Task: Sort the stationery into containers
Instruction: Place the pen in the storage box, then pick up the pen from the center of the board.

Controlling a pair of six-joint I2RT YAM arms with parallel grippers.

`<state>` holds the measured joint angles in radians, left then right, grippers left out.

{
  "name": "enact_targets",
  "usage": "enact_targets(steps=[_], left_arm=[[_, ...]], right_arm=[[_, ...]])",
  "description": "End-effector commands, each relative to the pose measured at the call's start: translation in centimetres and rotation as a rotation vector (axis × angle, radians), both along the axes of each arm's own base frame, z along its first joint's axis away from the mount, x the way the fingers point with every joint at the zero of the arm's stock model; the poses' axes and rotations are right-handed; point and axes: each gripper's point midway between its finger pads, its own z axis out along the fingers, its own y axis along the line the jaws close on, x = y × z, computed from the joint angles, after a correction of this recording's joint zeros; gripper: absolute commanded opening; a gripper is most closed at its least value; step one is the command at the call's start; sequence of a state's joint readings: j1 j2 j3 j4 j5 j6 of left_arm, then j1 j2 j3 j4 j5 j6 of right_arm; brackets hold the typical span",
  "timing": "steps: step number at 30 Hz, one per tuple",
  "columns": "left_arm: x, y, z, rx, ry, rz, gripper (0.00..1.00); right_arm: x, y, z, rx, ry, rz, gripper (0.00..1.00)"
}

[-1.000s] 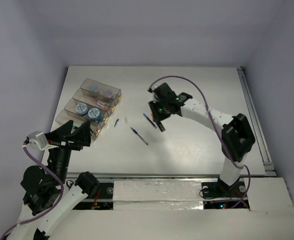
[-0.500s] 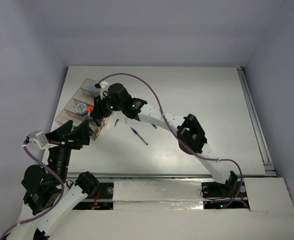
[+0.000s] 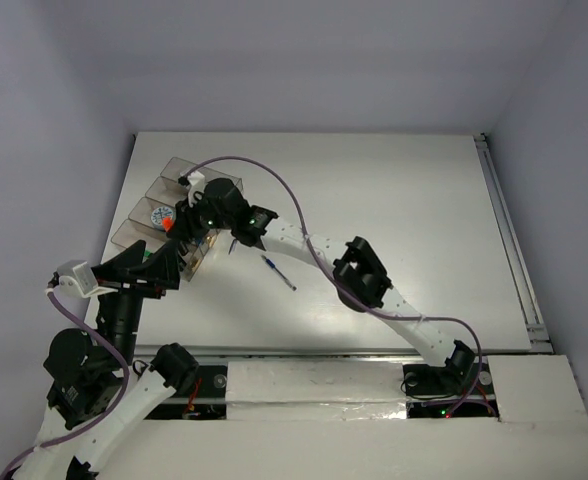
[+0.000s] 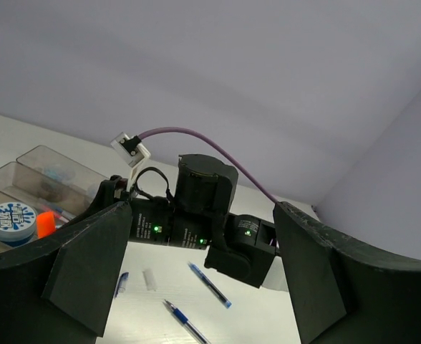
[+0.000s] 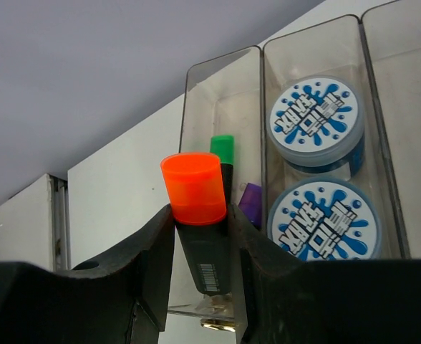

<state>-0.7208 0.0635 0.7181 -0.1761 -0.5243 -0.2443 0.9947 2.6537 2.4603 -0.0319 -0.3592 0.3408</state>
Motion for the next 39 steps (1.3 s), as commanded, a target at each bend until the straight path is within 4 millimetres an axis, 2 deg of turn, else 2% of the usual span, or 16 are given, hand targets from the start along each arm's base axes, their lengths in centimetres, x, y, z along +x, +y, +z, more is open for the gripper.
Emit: enact_targets(steps=[1,6,10,14,16,17,19,21,23,25,27,28,34,35,37,39], left_arm=[[0.2,-0.3,0.7,-0.010,-0.015,-0.004,0.77],[0.3,-0.3,0.7,-0.009,-0.015,-0.005,0.77],[0.3,-0.4,0.7,-0.007,-0.015,-0.007,0.77],[0.3,-0.4,0.6,-0.007,-0.015,-0.007,0.77],[0.3,-0.4,0.7,-0.005,-0.015,-0.007,0.77],[0.3,-0.4,0.7,-0.006,-0.014,-0.007,0.77],[0.3,-0.4,0.6,-0.003,-0.013,-0.007,0.77],[0.4,-0.5,0.6,-0.001,-0.011,-0.007,0.77],[0.3,-0.5,0.6,-0.001,-0.011,-0.007,0.76],[0.3,-0.4,0.6,-0.004,-0.013,-0.009,0.73],[0.4,-0.5,0.6,-0.005,-0.013,-0.007,0.64],[0.4,-0.5,0.5,-0.004,-0.010,-0.008,0.61],[1.5,-1.7,0.0,0.038,0.025,-0.018,0.35],[1.7,-2.0,-0.2,0.044,0.035,-0.025,0.32],[2.4,-2.6,-0.6,0.070,0.060,-0.026,0.30],[3.0,-3.0,-0.9,0.087,0.080,-0.025,0.28]], right_arm=[[-1.2,1.5,4.2,0.102,-0.103,0.035,0.17],[-2.4,2.3,2.5,0.078,-0.087,0.048,0.24],[-2.1,2.2,2.2,0.077,-0.084,0.030,0.50],[-1.8,1.7,5.9,0.115,-0.140,0.009,0.67],[-1.6,1.3,7.5,0.125,-0.175,-0.012,0.71],[-1.6,1.0,6.7,0.104,-0.171,-0.016,0.72],[-1.3,0.0,9.3,0.125,-0.205,-0.054,0.72],[-0.8,-1.7,9.9,0.097,-0.225,-0.122,0.69],[-0.5,-3.2,10.7,0.102,-0.238,-0.184,0.46],[1.7,-7.5,10.2,0.072,-0.219,-0.285,0.20],[2.3,-10.5,9.4,0.052,-0.173,-0.327,0.08],[2.6,-13.2,8.2,0.008,-0.147,-0.357,0.03],[3.5,-21.0,1.4,-0.286,-0.026,-0.480,0.00],[4.3,-21.8,1.5,-0.300,-0.007,-0.501,0.00],[4.5,-22.4,-1.4,-0.400,0.054,-0.503,0.00],[5.1,-21.7,-2.6,-0.437,0.063,-0.496,0.03]])
